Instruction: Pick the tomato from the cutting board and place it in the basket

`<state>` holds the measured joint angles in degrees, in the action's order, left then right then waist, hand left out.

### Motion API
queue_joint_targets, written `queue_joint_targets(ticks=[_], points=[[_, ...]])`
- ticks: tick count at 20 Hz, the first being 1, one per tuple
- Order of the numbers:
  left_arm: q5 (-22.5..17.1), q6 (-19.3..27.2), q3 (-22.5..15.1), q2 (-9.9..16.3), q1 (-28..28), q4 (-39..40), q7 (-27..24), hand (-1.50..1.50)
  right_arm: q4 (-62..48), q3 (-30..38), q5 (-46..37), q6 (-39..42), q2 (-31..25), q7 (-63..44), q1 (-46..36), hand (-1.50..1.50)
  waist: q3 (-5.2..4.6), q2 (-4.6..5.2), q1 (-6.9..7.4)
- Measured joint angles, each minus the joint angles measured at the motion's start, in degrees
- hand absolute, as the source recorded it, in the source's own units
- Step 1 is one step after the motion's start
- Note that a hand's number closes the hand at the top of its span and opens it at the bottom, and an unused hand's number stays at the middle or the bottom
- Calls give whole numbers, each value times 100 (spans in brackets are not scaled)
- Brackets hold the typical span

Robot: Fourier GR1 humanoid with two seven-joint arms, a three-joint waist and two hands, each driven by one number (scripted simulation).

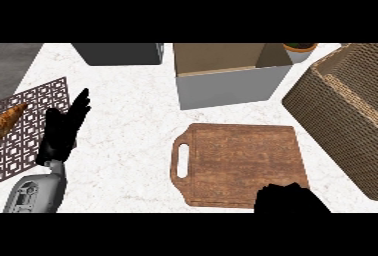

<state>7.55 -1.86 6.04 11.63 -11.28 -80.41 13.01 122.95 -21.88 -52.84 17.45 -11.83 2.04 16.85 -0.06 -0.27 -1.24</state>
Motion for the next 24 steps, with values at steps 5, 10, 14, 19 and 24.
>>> queue_joint_targets(ticks=[5,10,14,19,24], points=[[-15,-23,1,-4,5,-12,6,0,1074,425,860,667,428,-737,-54,150,-5,9,20],[23,-13,-16,0,-85,18,51,0,1184,923,1029,1144,850,-1364,-693,150,-8,15,34],[29,0,-39,-34,-84,-10,68,0,1192,1250,1149,1414,1099,-2062,-1446,150,-11,8,64],[41,-2,-65,-54,-153,16,130,0,1159,1869,1301,1758,1181,-2919,-2584,150,-11,0,52],[69,44,-100,-115,-76,-32,122,0,963,2946,1518,2518,595,-3564,-3975,150,-10,-7,66]])
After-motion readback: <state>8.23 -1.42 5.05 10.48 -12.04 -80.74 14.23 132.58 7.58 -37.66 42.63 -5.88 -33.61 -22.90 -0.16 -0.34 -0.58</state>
